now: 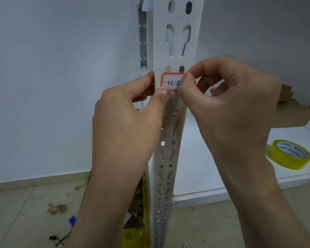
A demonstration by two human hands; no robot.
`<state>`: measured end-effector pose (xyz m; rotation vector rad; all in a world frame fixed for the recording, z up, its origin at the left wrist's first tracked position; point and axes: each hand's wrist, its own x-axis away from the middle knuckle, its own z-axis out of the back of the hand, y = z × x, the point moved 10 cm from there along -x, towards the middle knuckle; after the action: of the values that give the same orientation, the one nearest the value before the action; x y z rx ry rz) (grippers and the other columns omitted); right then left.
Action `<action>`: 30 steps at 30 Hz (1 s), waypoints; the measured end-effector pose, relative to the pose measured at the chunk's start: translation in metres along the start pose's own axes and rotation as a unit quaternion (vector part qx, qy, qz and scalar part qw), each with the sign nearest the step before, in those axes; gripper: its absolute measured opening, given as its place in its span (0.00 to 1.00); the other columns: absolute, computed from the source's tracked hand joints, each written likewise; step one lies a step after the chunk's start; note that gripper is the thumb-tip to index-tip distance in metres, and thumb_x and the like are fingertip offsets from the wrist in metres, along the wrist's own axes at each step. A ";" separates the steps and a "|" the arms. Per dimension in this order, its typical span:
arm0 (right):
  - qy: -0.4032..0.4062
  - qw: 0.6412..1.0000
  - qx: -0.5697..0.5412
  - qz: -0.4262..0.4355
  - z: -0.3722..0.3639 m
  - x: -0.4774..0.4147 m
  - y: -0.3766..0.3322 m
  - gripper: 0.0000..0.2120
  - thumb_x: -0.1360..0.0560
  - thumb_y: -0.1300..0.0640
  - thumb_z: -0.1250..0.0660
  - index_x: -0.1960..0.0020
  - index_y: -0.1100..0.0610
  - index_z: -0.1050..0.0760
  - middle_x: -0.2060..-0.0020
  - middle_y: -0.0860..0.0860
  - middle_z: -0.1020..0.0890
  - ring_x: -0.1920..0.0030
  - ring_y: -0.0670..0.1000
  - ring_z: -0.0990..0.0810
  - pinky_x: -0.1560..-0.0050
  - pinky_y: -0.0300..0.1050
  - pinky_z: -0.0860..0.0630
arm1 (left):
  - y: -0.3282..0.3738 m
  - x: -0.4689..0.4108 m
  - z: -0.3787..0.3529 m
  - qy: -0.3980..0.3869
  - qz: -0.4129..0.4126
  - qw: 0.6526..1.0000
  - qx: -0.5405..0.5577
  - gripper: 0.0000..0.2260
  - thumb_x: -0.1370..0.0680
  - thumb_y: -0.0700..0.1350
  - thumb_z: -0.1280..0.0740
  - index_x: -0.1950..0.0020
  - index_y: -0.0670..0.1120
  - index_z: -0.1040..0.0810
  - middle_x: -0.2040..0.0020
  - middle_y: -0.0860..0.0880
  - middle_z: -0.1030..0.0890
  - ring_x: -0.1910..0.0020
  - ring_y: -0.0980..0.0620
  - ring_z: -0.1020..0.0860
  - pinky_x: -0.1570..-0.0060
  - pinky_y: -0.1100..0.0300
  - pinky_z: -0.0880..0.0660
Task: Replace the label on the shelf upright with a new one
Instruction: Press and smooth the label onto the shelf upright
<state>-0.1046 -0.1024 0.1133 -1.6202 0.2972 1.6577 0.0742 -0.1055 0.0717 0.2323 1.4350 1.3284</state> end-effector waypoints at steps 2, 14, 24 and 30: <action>-0.001 1.000 -0.003 -0.003 -0.001 0.001 0.001 0.06 0.23 0.50 0.30 0.56 0.51 0.17 0.66 0.46 0.17 0.68 0.45 0.23 0.63 0.45 0.21 | 0.000 0.000 0.000 -0.002 -0.002 1.000 -0.001 0.13 0.22 0.55 0.31 0.37 0.61 0.19 0.50 0.67 0.18 0.47 0.70 0.20 0.45 0.68 0.26; -0.015 1.000 -0.017 0.018 0.003 0.002 -0.002 0.08 0.23 0.51 0.28 0.56 0.54 0.17 0.65 0.45 0.17 0.69 0.43 0.24 0.65 0.37 0.25 | -0.002 -0.003 -0.001 -0.014 -0.002 1.000 0.004 0.15 0.22 0.56 0.31 0.35 0.61 0.20 0.49 0.68 0.19 0.46 0.69 0.21 0.44 0.69 0.27; -0.020 0.998 -0.037 0.039 0.006 0.006 0.003 0.09 0.20 0.50 0.28 0.47 0.54 0.15 0.62 0.43 0.18 0.67 0.35 0.27 0.64 0.32 0.28 | -0.001 -0.002 -0.001 -0.012 0.000 1.000 0.013 0.14 0.22 0.55 0.31 0.37 0.60 0.19 0.49 0.67 0.17 0.46 0.68 0.20 0.41 0.65 0.25; -0.025 0.998 -0.050 0.031 0.003 0.007 0.004 0.09 0.20 0.50 0.28 0.46 0.55 0.14 0.58 0.48 0.12 0.65 0.46 0.16 0.64 0.41 0.19 | -0.002 -0.001 -0.004 -0.024 -0.003 1.000 0.003 0.15 0.23 0.54 0.30 0.36 0.61 0.19 0.51 0.70 0.18 0.46 0.68 0.20 0.47 0.72 0.28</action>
<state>-0.1084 -0.1008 0.1057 -1.6539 0.2453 1.7834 0.0725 -0.1089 0.0702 0.2617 1.3981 1.3053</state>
